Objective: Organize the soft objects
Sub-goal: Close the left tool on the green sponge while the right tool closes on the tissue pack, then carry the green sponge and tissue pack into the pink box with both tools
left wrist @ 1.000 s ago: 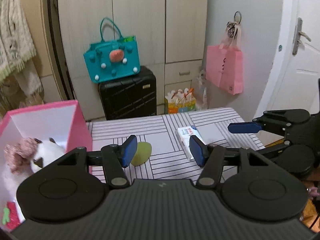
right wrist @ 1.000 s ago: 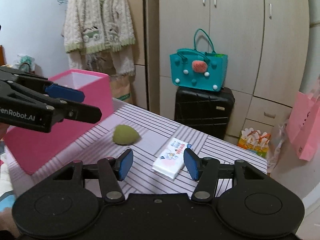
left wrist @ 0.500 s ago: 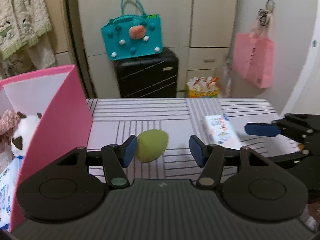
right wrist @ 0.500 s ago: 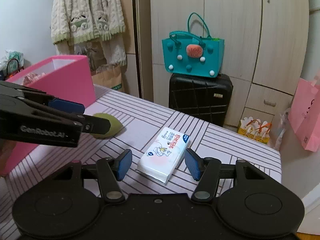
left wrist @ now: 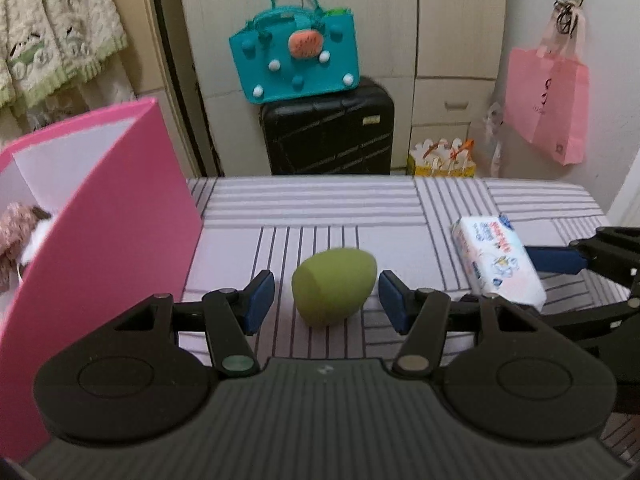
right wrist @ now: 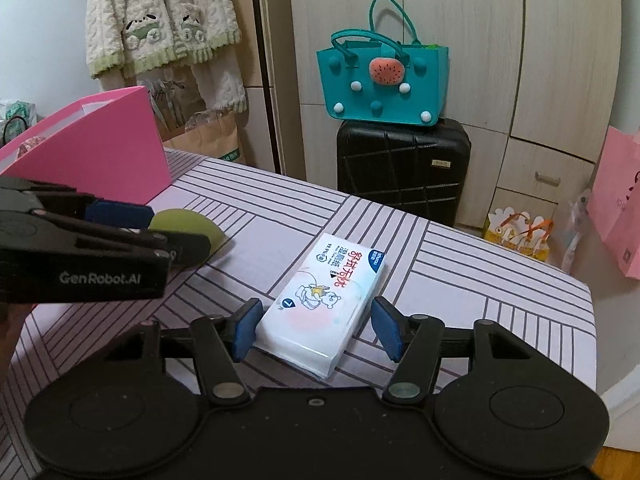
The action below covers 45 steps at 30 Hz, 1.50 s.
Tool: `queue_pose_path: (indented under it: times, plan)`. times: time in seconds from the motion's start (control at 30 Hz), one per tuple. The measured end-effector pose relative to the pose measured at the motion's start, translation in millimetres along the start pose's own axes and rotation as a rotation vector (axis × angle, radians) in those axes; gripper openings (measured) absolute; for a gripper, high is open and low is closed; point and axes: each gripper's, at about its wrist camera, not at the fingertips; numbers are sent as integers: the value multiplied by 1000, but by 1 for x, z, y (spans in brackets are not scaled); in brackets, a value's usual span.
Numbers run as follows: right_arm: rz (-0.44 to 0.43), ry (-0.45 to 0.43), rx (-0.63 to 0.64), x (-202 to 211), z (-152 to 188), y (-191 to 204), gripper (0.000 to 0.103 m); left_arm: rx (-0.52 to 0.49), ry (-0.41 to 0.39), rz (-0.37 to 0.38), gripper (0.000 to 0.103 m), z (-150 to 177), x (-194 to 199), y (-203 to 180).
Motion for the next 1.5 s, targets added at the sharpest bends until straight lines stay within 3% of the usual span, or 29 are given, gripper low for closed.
queue_pose_path:
  times: [0.03, 0.1, 0.23, 0.37, 0.5, 0.77, 1.07, 1.23, 1.47, 1.5]
  plan:
    - [2, -3, 4, 0, 0, 0, 58, 3, 5, 2, 53, 0, -1, 0]
    - [1, -3, 3, 2, 1, 0, 56, 6, 12, 27, 43, 1, -1, 1]
    - [-6, 7, -9, 5, 3, -2, 55, 9, -3, 99, 40, 4, 7, -2]
    - [6, 12, -31, 10, 6, 2, 54, 12, -46, 136, 39, 7, 24, -5]
    - [-7, 14, -83, 21, 12, 2, 53, 44, -37, 201, 39, 11, 42, -2]
    - [21, 7, -141, 41, 31, 5, 51, 53, -74, 256, 39, 23, 85, 8]
    - [45, -3, -84, 69, 37, 26, 47, 75, -118, 304, 39, 33, 129, 34]
    - [69, 70, -39, 62, 44, 37, 49, 80, -121, 315, 39, 38, 138, 41]
    - [89, 52, -55, 50, 41, 31, 52, 71, -87, 354, 39, 41, 142, 45]
    - [95, 44, -40, 48, 40, 31, 46, 72, -80, 363, 39, 43, 143, 47]
Point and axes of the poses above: each gripper's, at about its wrist camera, not at the fingertips, and x roughly against the way its jaws point, y to its left, z to its underside, and after that the axes turned 5 degrees about x, right-handed
